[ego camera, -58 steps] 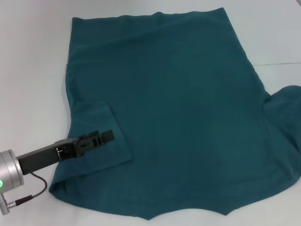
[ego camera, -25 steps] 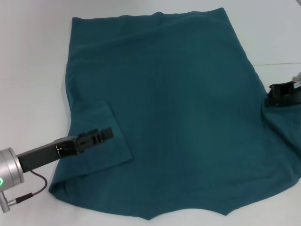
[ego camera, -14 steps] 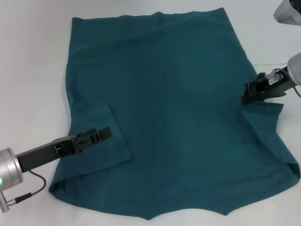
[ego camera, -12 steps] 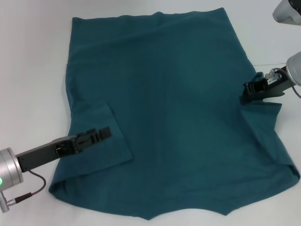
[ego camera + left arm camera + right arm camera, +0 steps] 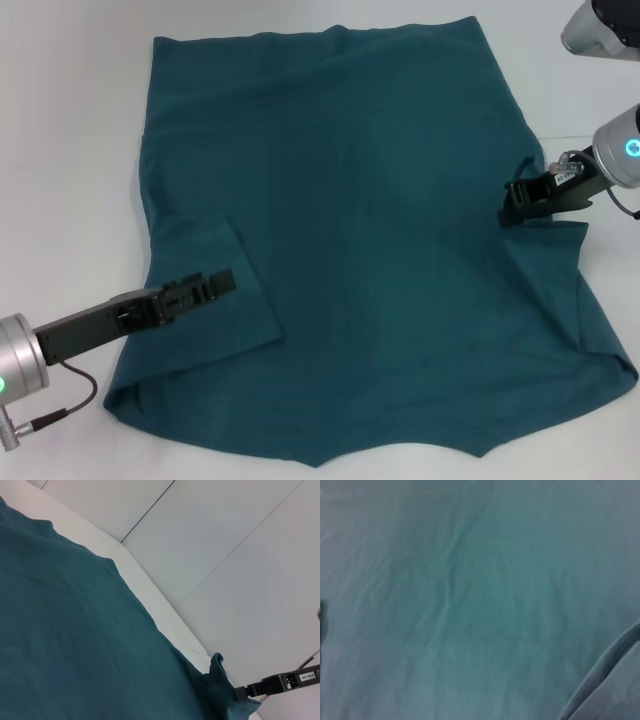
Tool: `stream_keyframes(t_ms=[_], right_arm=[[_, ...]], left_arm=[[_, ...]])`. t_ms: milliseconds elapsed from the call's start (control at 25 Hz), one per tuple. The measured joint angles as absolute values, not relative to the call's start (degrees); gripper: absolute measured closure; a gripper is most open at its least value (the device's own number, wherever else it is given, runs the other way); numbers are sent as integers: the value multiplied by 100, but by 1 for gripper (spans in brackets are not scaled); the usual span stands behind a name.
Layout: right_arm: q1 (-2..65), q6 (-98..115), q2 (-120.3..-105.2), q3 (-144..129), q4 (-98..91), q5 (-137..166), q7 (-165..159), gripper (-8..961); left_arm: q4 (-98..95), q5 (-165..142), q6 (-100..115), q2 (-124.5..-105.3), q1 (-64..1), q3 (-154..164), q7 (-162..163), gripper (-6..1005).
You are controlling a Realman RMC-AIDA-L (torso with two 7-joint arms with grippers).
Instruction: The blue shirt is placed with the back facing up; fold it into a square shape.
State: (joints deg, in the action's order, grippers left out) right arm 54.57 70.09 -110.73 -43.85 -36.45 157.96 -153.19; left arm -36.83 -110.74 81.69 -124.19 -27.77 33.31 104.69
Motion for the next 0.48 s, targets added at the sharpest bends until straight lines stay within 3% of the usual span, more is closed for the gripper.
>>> stream_keyframes(t_ms=[400,480], right_arm=[[5455,7057,-11066,-4292,-3511,15595,-15325,940],[5462,7061,-11060,-4291,-3490,15514,-15327,898]], left_arm=[[-3683,-11074,8118,-12419,-2777,3331,10468,280],[-3683,-11072,8118,-12419,-2777,3331,10468,280]])
